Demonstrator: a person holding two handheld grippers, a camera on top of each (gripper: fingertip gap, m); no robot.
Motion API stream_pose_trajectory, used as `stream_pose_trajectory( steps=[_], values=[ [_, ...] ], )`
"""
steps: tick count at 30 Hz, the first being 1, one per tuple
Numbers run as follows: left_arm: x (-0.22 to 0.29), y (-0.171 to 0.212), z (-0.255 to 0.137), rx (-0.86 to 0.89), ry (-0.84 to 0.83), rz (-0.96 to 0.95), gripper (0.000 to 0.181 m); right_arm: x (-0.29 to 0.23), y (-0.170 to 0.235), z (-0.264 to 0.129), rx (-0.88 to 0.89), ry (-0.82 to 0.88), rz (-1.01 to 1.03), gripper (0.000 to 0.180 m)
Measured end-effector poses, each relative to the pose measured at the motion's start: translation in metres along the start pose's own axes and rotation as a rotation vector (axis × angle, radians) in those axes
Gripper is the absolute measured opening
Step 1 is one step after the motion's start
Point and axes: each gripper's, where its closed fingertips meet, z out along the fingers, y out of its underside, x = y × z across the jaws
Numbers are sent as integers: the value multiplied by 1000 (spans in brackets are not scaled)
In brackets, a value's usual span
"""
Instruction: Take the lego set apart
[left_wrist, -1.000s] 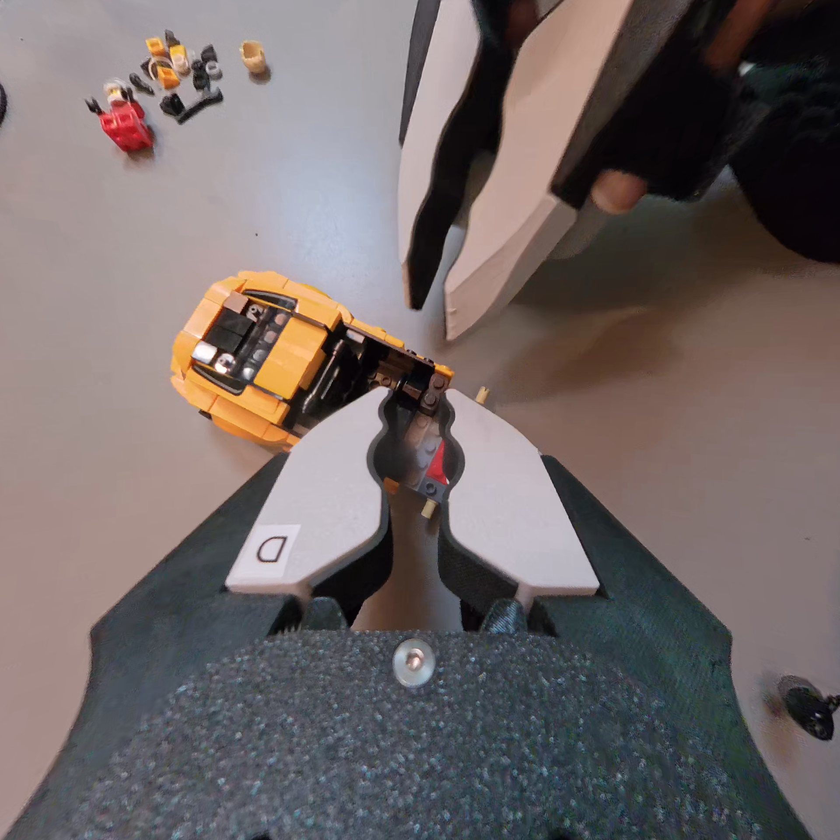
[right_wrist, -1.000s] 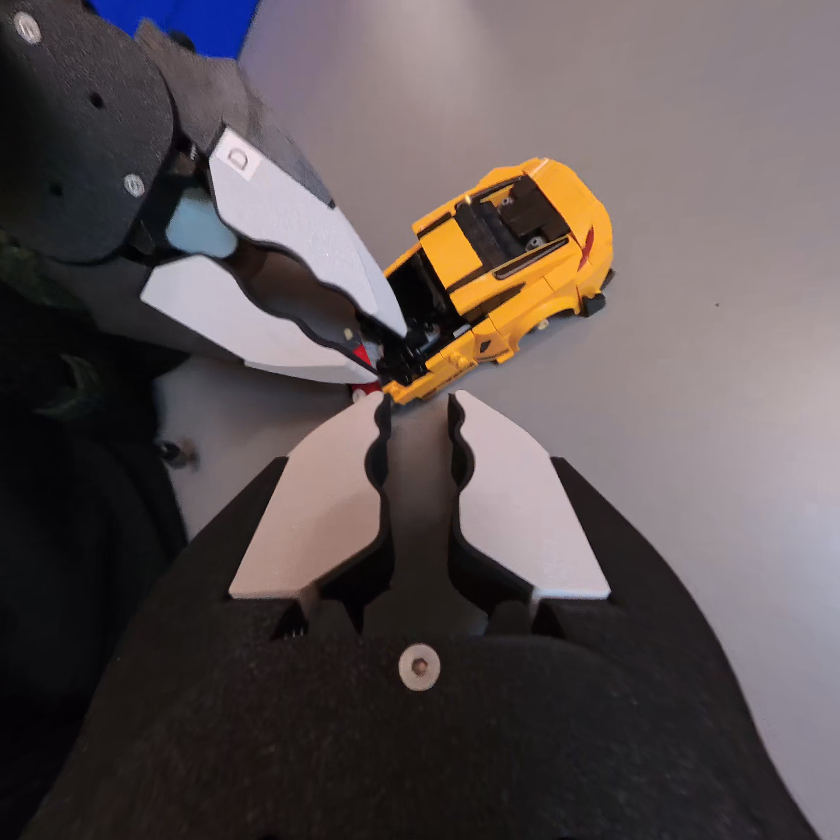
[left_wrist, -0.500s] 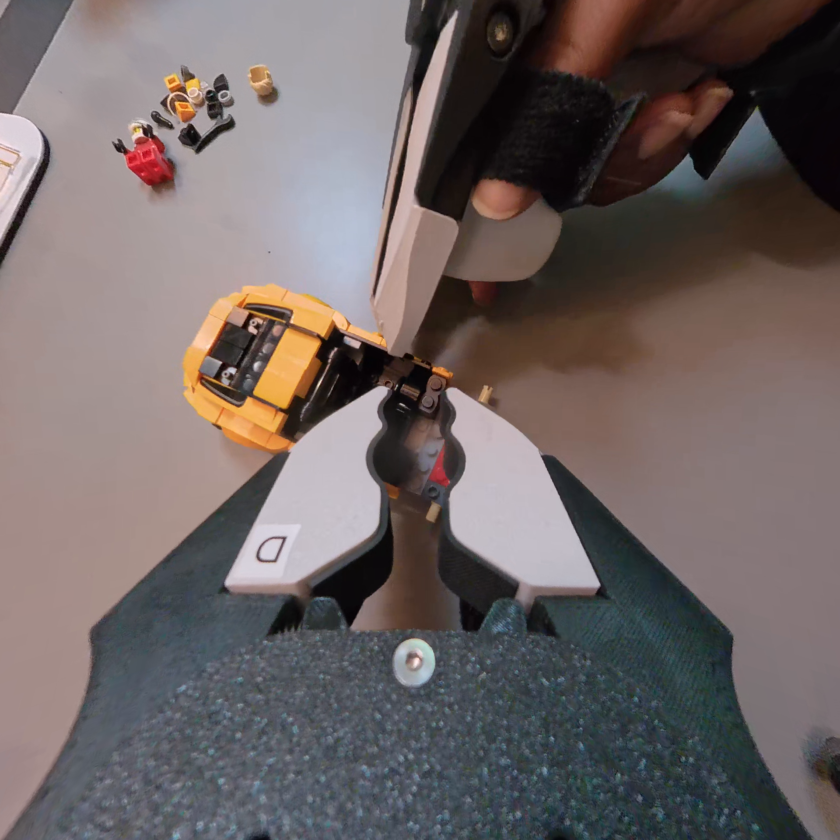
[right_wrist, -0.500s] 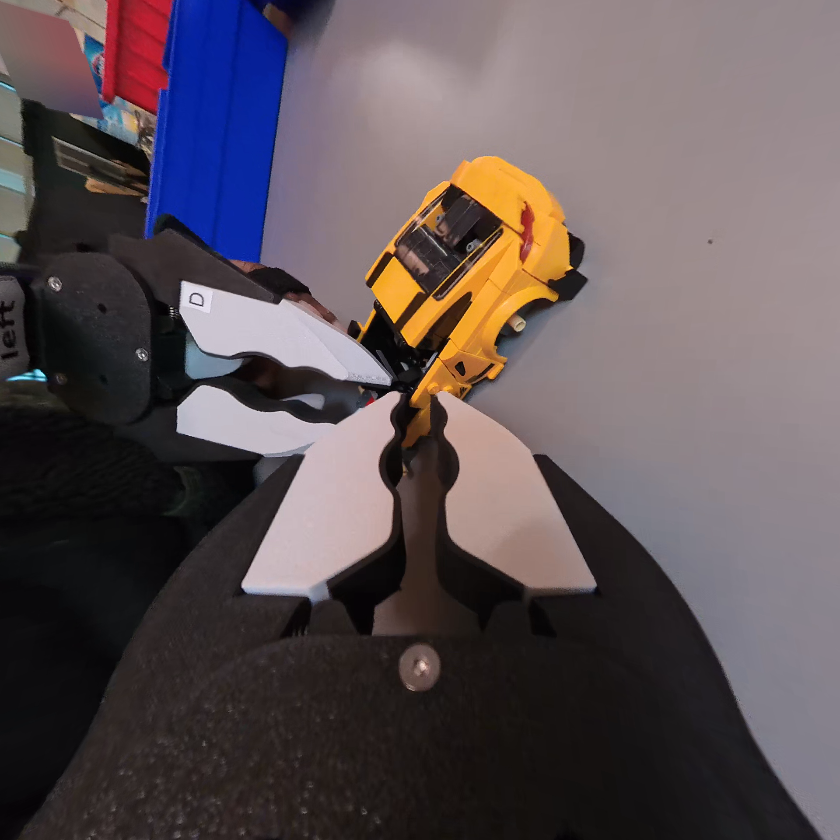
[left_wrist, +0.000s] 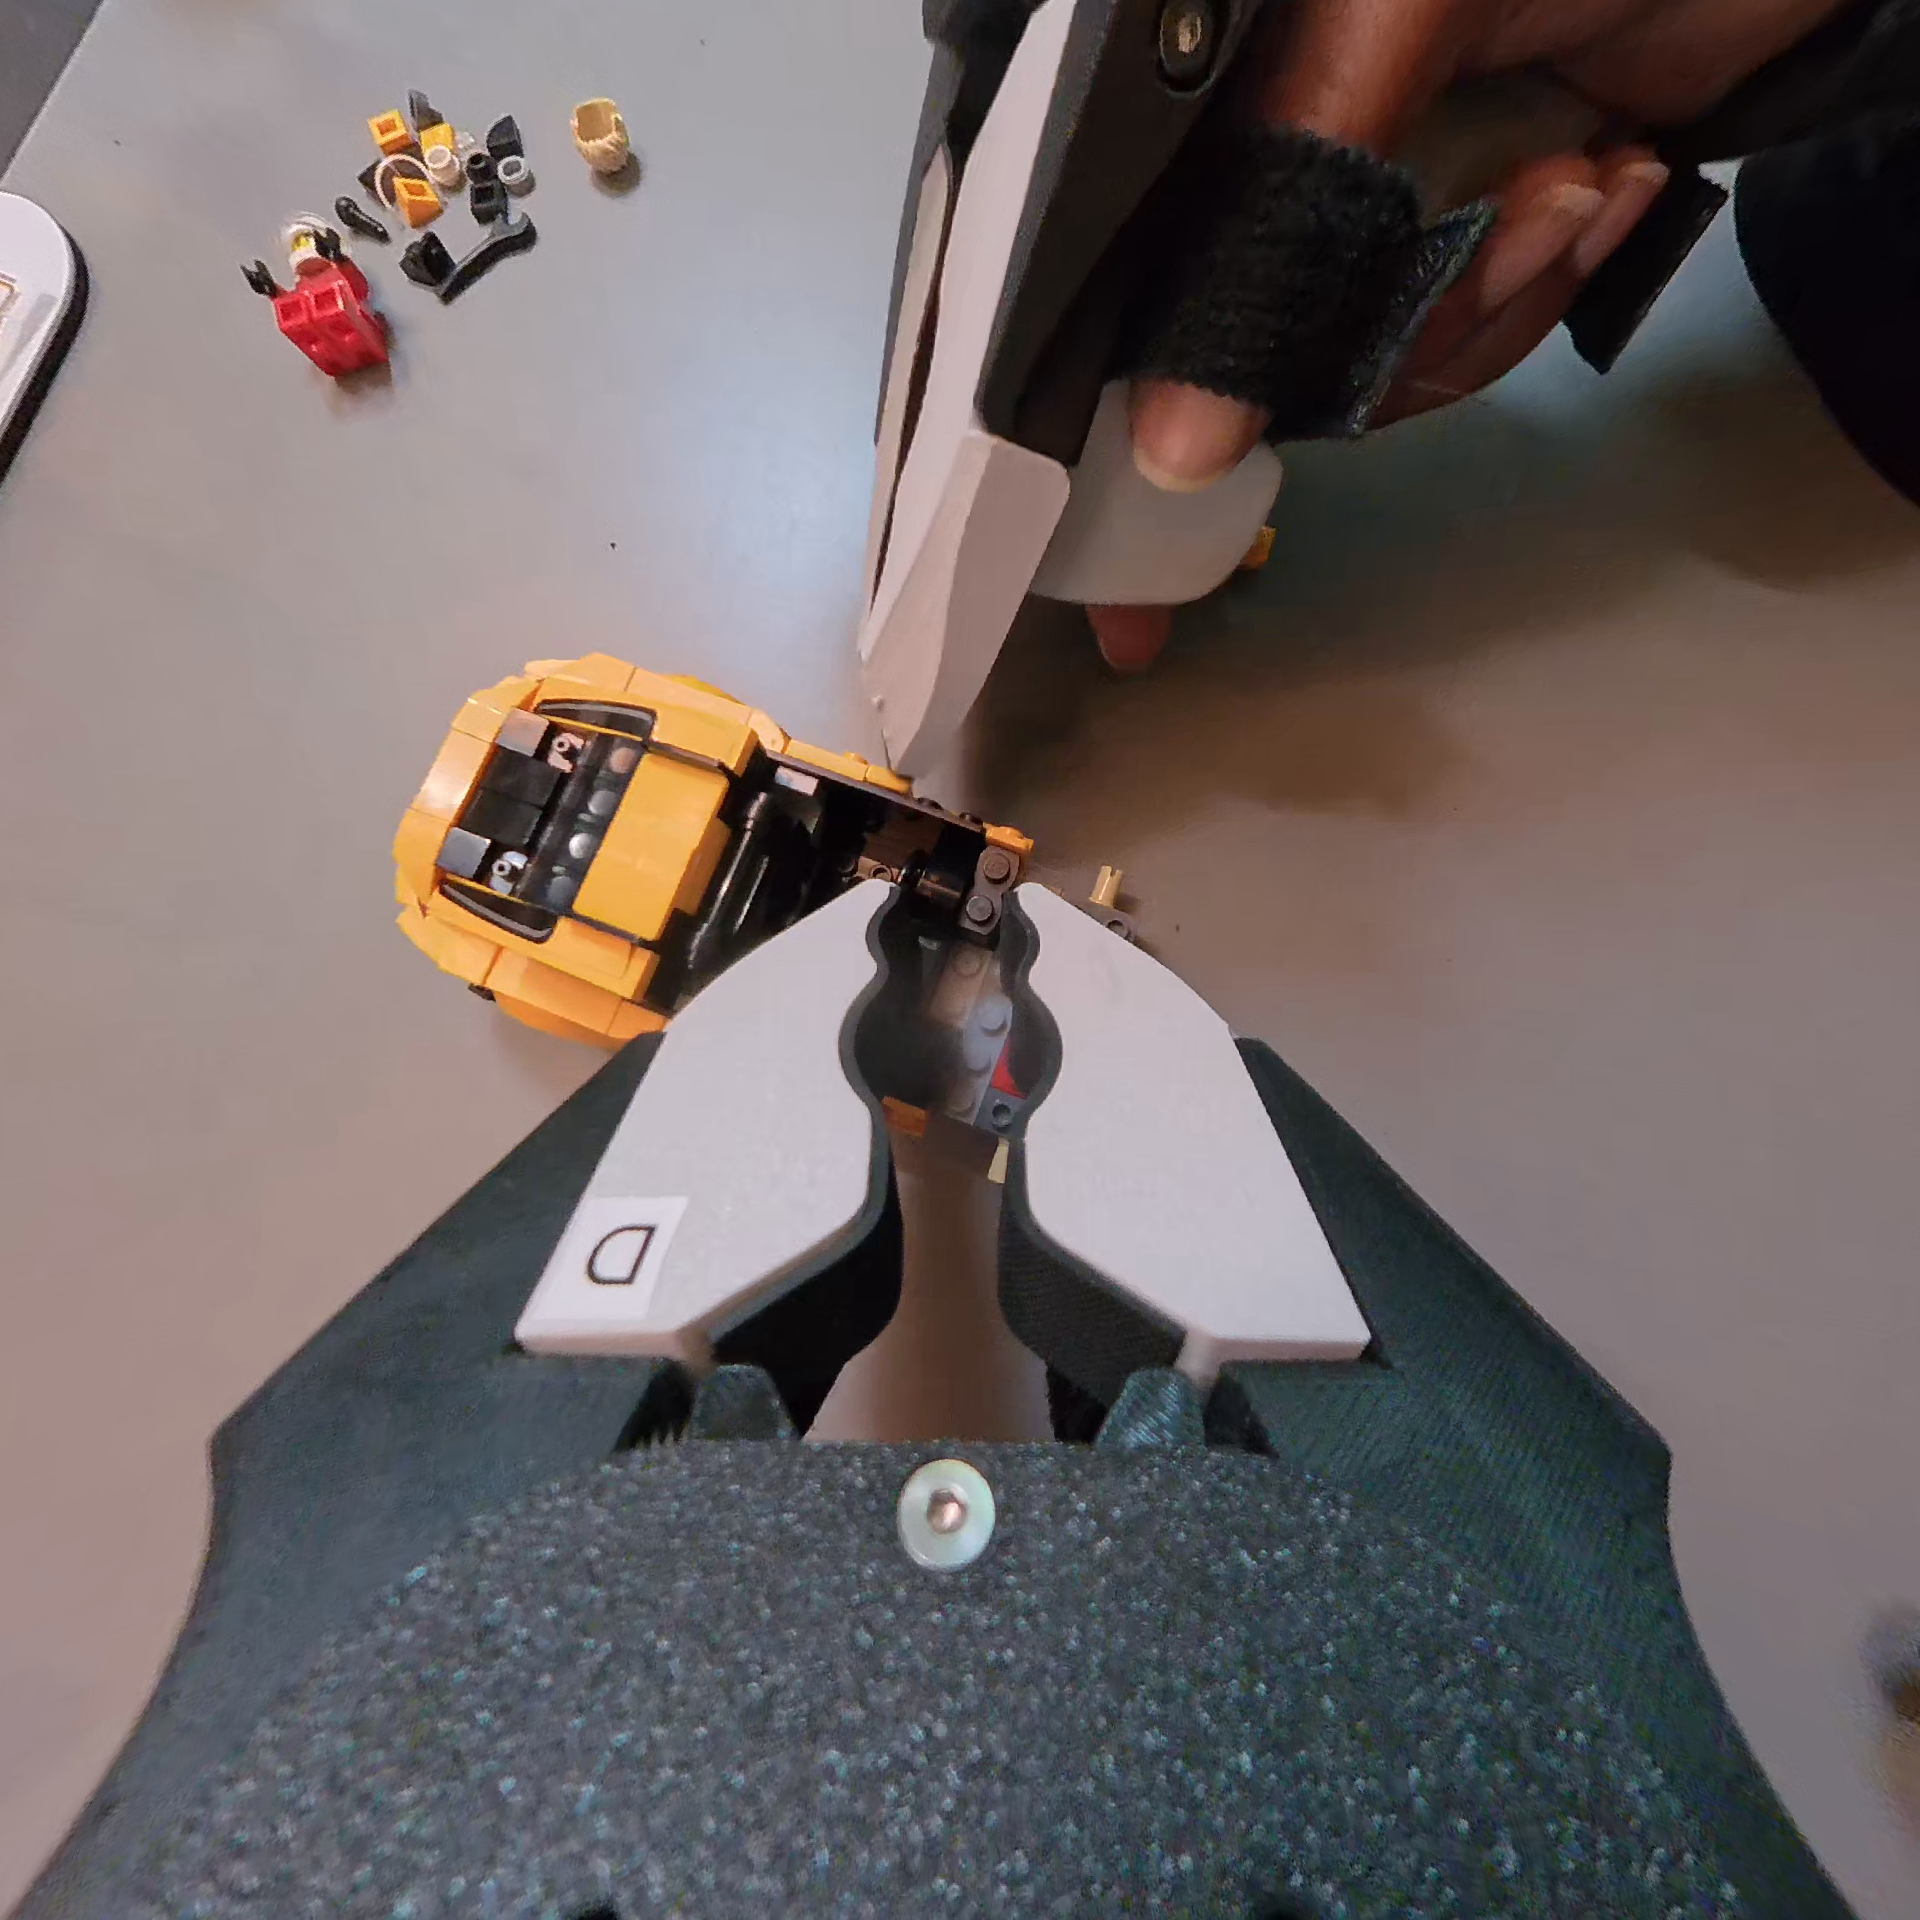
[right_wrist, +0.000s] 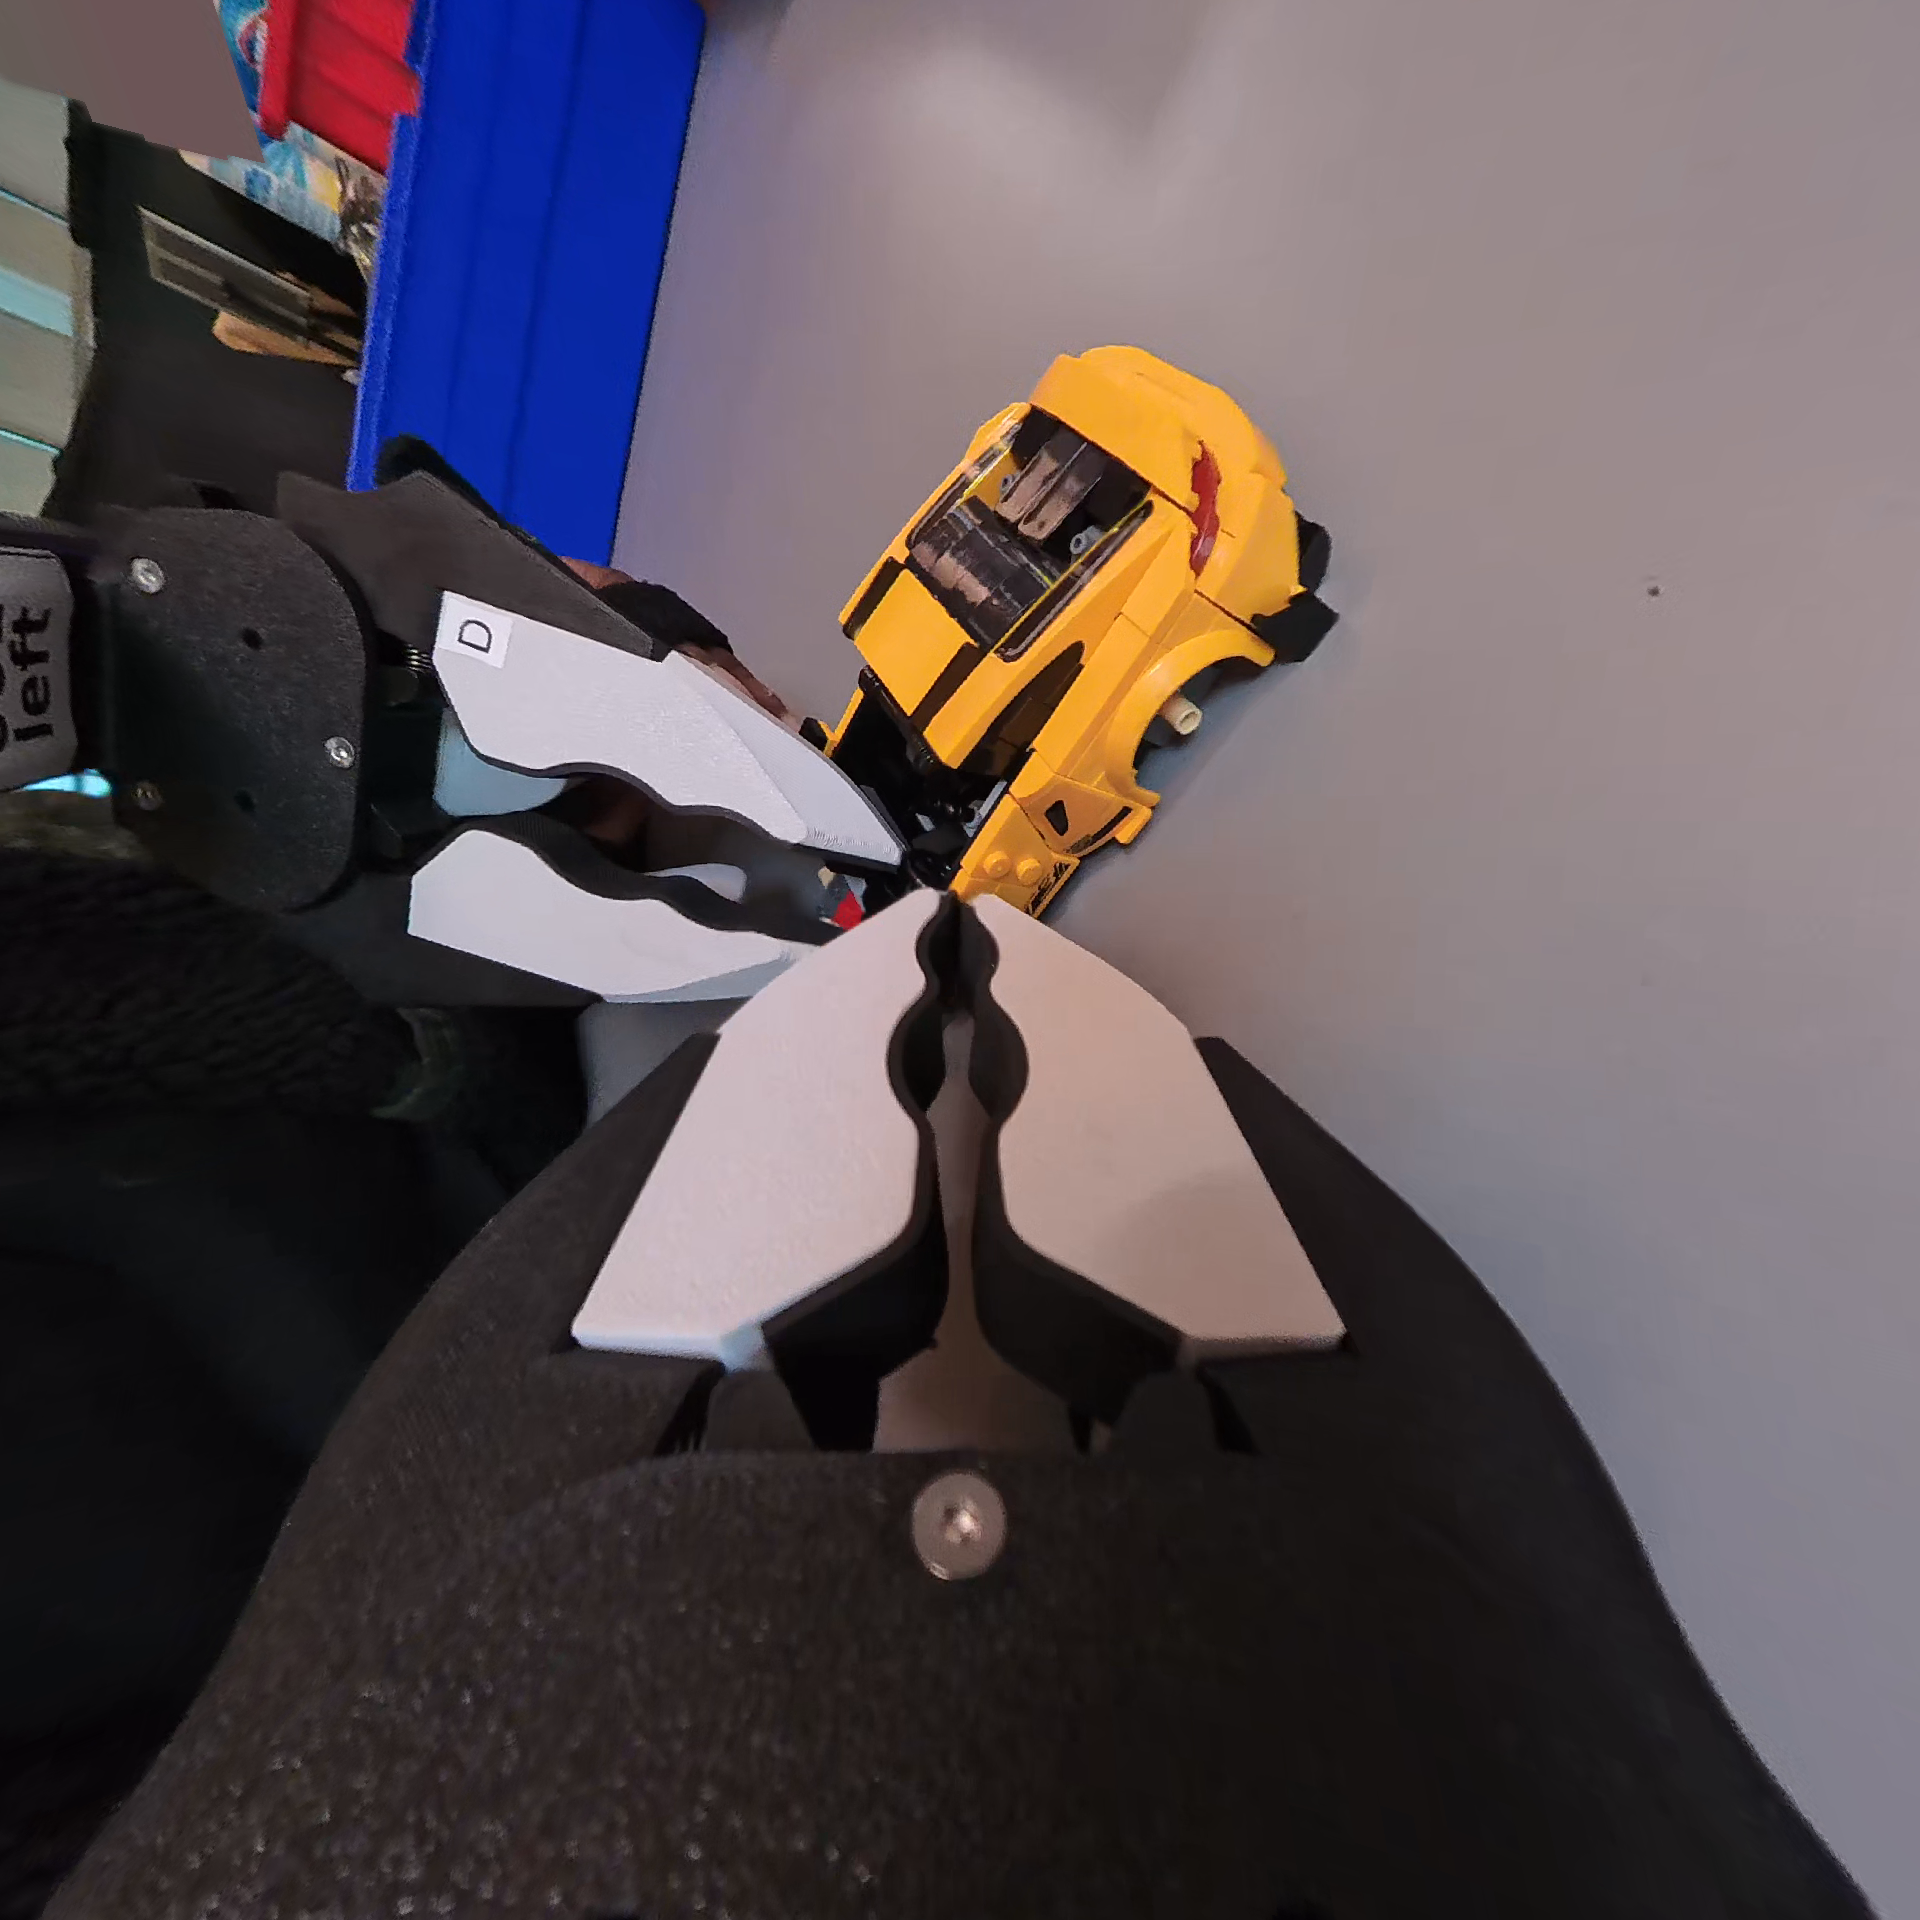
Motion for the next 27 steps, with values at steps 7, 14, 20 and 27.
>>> stream_pose_trajectory(
  steps=[7,14,20,27],
  values=[
    [0,0,0,4,11,-13,18,-4,1,-18,45,37,-27,0],
    [2,-1,0,4,4,-24,17,0,-2,-1,33,39,6,18],
    [2,-1,0,4,7,-25,17,-1,-2,2,17,0,33,3],
    [2,0,0,4,8,-31,17,0,0,-1,8,13,-6,0]
  ],
)
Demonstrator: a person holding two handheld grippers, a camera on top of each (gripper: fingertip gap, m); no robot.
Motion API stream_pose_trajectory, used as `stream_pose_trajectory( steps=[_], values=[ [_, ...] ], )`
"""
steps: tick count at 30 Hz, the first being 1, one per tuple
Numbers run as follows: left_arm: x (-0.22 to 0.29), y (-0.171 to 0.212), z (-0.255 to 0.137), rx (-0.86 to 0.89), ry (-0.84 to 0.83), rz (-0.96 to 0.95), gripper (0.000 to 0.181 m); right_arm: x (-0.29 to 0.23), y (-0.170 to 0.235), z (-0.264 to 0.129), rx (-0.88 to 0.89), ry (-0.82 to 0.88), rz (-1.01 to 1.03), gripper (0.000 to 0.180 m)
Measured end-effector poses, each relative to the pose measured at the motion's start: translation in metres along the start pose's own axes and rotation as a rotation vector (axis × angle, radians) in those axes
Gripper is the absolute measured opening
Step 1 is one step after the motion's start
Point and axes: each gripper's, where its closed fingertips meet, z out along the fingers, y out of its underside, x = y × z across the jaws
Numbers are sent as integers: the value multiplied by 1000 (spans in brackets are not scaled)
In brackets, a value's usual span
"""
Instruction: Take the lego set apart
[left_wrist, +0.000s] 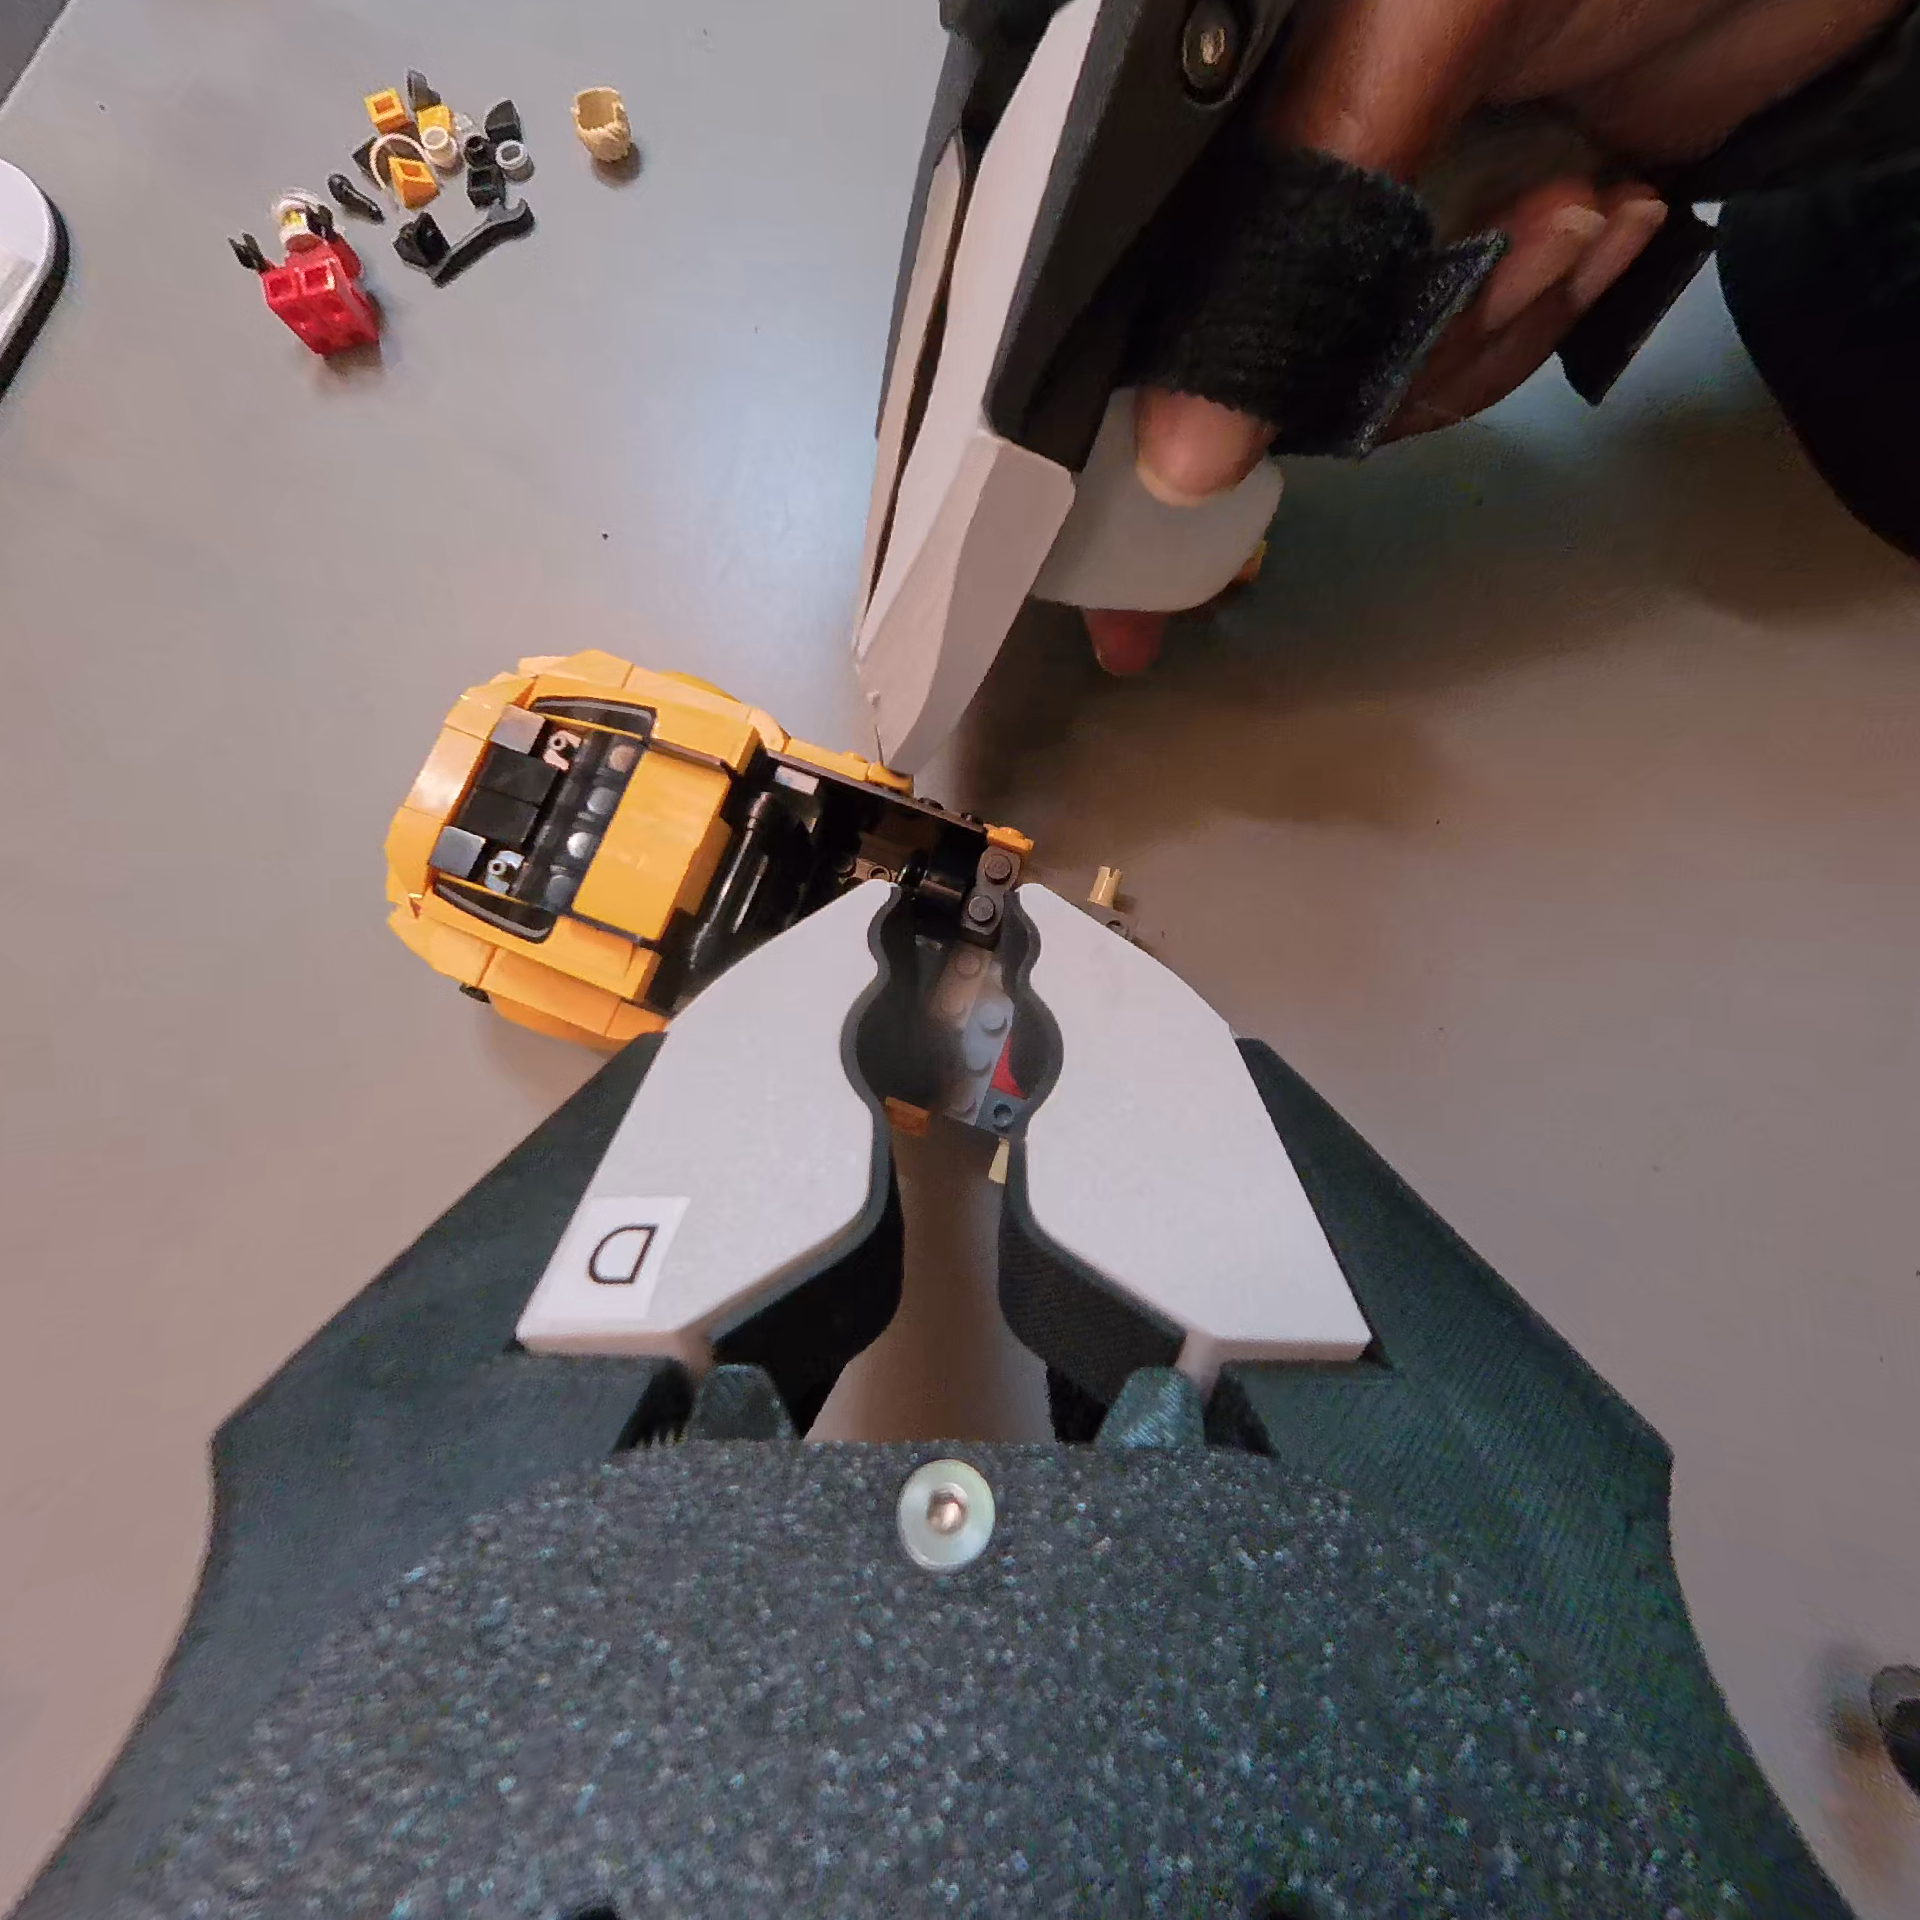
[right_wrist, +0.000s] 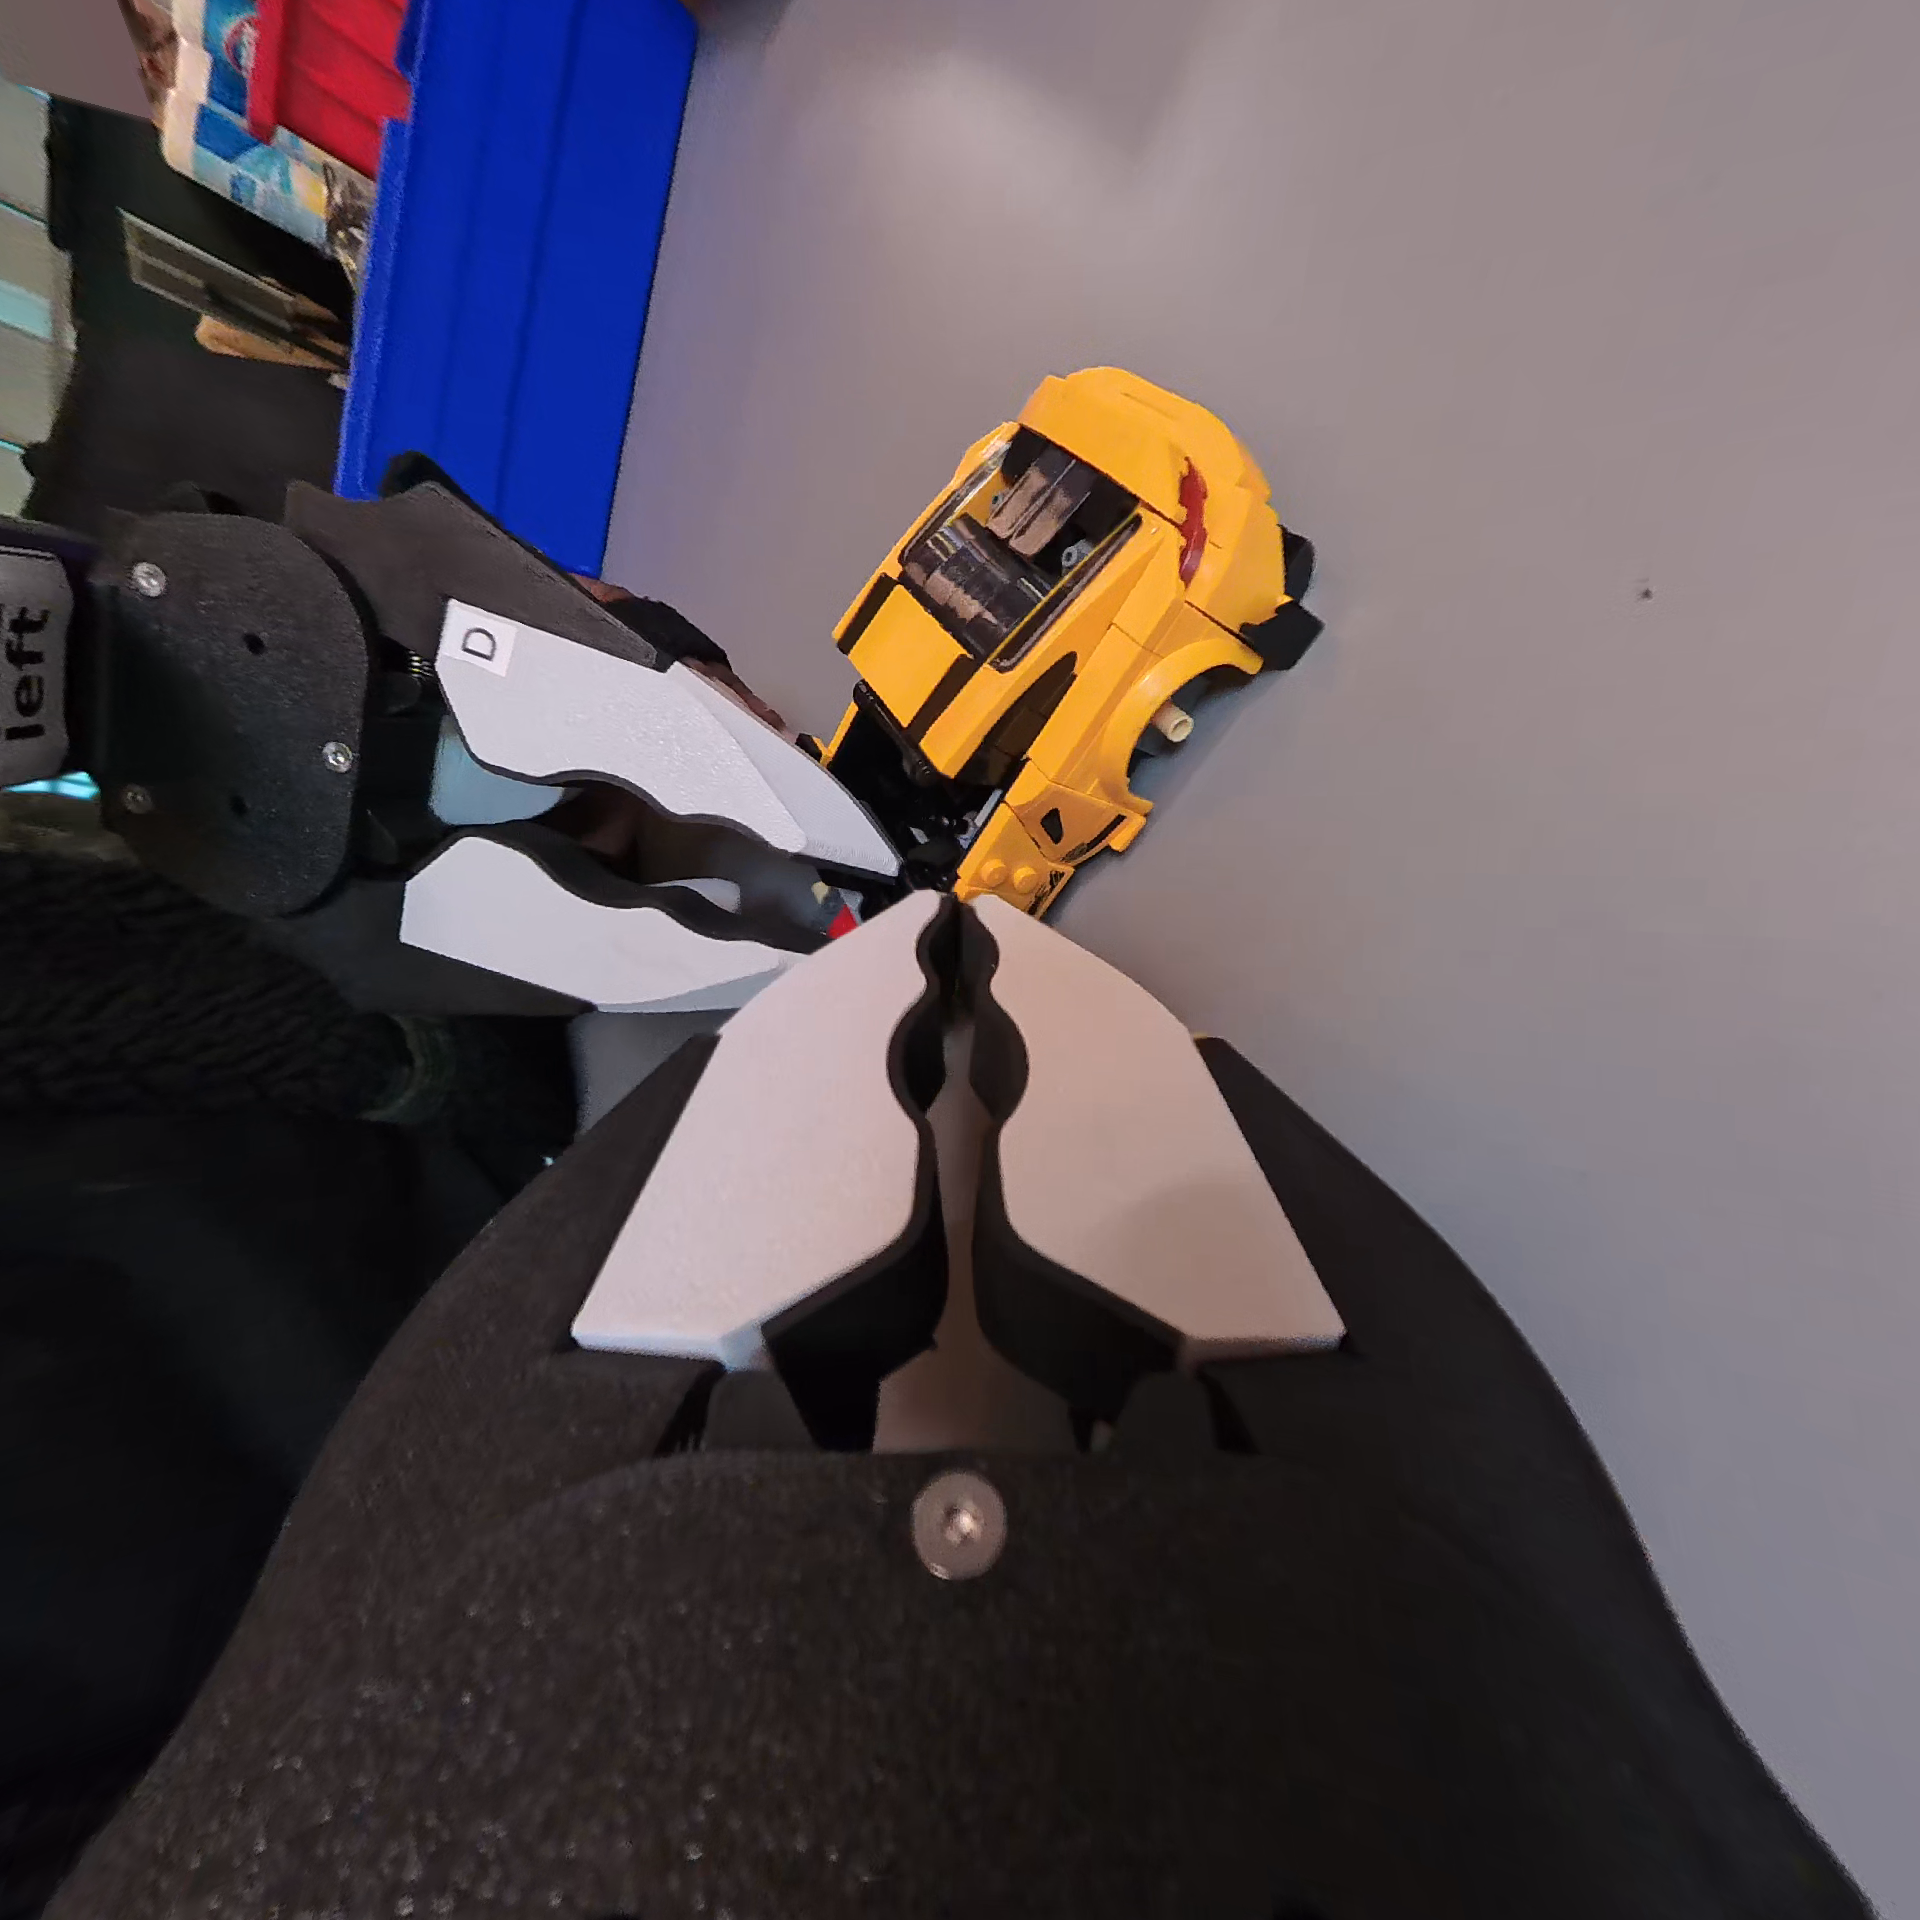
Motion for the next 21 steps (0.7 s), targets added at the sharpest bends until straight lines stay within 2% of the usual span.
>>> stream_pose_trajectory(
  steps=[2,8,10,13,21],
  values=[
    [0,0,0,-2,0,-2,18,19,5,-4,-24,121,-48,0],
    [0,0,0,3,7,-9,17,0,1,-12,40,54,-32,0],
    [0,0,0,3,5,-9,17,-1,2,-6,36,31,-5,13],
    [1,0,0,3,1,-6,17,-2,-2,2,45,11,24,15],
    [1,0,0,5,7,-12,17,0,-1,2,23,-10,43,1]
  ],
)
